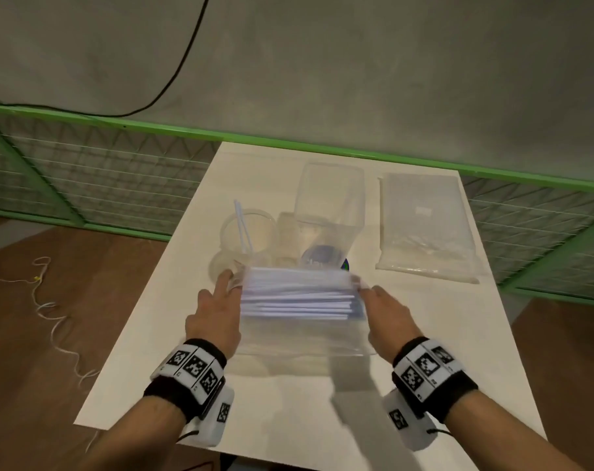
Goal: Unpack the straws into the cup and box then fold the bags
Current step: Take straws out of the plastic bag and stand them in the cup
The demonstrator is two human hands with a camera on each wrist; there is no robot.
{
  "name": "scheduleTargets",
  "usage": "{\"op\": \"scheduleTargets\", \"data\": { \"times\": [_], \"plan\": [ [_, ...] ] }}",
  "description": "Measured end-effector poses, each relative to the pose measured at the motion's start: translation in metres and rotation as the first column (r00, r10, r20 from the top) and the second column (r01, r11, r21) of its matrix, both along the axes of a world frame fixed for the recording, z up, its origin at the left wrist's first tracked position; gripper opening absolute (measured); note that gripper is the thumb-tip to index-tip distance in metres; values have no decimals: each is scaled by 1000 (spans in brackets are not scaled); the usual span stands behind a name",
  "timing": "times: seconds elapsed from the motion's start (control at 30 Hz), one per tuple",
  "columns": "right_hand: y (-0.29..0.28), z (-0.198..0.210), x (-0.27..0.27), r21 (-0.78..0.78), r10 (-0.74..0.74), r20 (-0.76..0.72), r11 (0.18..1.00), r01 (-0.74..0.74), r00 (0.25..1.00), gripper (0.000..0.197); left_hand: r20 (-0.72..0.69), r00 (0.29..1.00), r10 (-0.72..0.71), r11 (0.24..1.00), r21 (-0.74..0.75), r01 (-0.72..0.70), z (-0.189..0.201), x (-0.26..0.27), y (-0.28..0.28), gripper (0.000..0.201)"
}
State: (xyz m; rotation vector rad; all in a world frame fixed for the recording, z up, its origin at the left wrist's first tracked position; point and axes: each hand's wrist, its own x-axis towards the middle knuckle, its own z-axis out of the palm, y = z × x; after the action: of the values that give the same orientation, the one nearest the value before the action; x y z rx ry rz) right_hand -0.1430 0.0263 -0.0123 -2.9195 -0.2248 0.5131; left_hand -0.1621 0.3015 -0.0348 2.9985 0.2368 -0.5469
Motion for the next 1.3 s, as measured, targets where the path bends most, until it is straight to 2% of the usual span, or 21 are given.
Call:
{"op": "scheduleTargets", "data": {
  "times": [0.1, 0.23, 0.37, 0.43, 0.5, 0.53, 0.57, 0.63, 0.67, 0.73, 0.83, 0.87, 1.0, 1.3],
  "plan": [
    [17, -11, -8, 29, 20, -81, 999, -17, 997, 77, -62, 998, 10, 997, -75, -14, -14, -2, 9, 84],
    [23, -10, -2, 87, -40, -6, 995, 40, 999, 71, -17, 1000, -3, 986, -167, 0, -20, -2, 25, 91],
    [32, -22, -5, 33, -64, -114, 997, 69, 991, 74, -137, 990, -8, 954, -299, -34, -34, -3, 33, 100],
    [41, -22, -6, -36, -62, 63, 997, 64, 996, 69, -126, 992, -24, 900, -435, -33, -40, -3, 40, 106],
    [57, -11, -11, -153, 11, 314, 987, 39, 949, 50, -94, 995, -27, 846, -533, -27, -42, -2, 44, 106],
    [68, -4, -14, -145, 64, 400, 989, -6, 914, 40, -73, 997, -20, 824, -566, -24, -42, -2, 46, 105],
    [83, 1, -17, -100, 133, 423, 990, -100, 896, 33, -49, 999, -7, 804, -594, -23, -41, -2, 47, 104],
    [114, 1, -19, 53, 291, 329, 944, -326, 898, 26, 12, 1000, 5, 778, -628, 4, -42, -3, 47, 101],
    [128, -5, -17, 105, 348, 263, 917, -385, 900, 26, 37, 999, -1, 767, -641, 24, -42, -3, 46, 101],
    [150, -20, -8, 107, 403, 126, 903, -417, 906, 37, 58, 998, -32, 744, -665, 63, -43, -3, 44, 104],
    [167, -35, 11, 50, 418, 19, 907, -419, 908, 65, 63, 996, -62, 718, -690, 89, -40, 1, 41, 104],
    [171, -38, 16, 14, 423, 6, 906, -423, 906, 66, 53, 996, -65, 718, -691, 84, -38, 3, 41, 106],
    [177, -37, 24, -111, 452, 93, 890, -442, 887, 31, 49, 997, -59, 730, -680, 77, -32, 5, 41, 111],
    [175, -38, 26, -207, 512, 24, 843, -496, 859, 23, 75, 996, -48, 712, -697, 87, -34, 1, 49, 111]
  ]
}}
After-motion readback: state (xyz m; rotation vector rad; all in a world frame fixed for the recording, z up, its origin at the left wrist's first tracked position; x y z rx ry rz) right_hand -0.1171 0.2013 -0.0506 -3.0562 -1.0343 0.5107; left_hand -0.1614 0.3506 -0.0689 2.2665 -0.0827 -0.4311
